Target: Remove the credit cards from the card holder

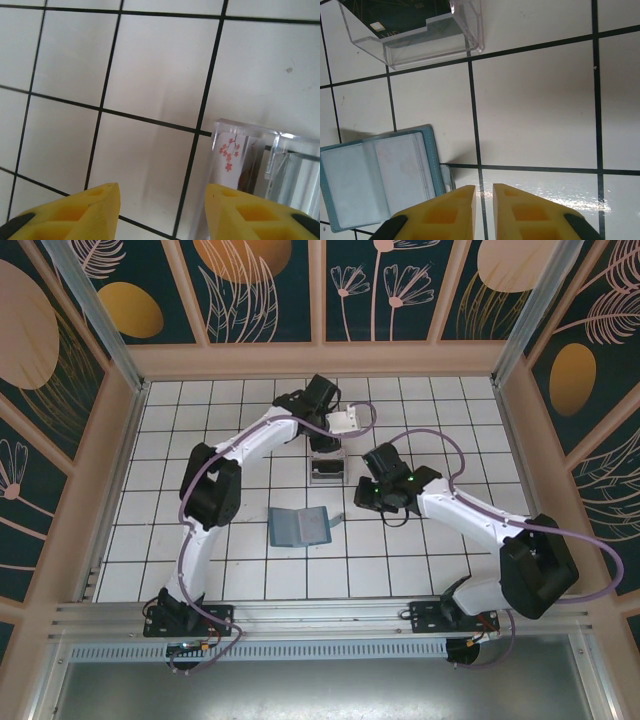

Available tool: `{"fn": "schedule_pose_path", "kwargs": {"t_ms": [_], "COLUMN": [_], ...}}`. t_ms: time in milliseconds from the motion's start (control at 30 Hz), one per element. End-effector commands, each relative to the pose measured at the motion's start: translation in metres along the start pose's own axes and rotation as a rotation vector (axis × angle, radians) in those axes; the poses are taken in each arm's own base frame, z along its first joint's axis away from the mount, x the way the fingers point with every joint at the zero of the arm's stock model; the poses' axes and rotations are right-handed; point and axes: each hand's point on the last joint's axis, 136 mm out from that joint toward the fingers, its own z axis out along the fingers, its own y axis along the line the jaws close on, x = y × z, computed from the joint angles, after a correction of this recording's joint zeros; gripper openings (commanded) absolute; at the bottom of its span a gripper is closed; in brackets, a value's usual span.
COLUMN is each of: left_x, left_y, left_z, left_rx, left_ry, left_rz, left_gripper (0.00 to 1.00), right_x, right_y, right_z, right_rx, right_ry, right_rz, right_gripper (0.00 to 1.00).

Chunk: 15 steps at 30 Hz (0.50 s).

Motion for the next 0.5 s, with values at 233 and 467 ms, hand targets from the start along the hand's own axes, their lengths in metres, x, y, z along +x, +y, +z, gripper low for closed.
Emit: {"fn": "schedule_pose_path", "kwargs": {"t_ms": [233, 467], "left_x": [-0.038, -0.031], "left_y": [0.028, 0.002], "left_z": [-0.091, -0.104], "left_rx": [-0.210, -0.083], "left_ry": [-0.337, -0.358], "left_rz": [-0.495, -0.738], "left_gripper": [0.50, 0.50], "right_x": [0.010, 0.026], "right_y": [0.023, 0.024], "right_z": [0.025, 0.044], "right_rx": [-0.088, -0.101], "right_ry": [0.079, 0.142], "right_rz": [-0.047, -0.054], "right_gripper": [0.28, 0.26]}}
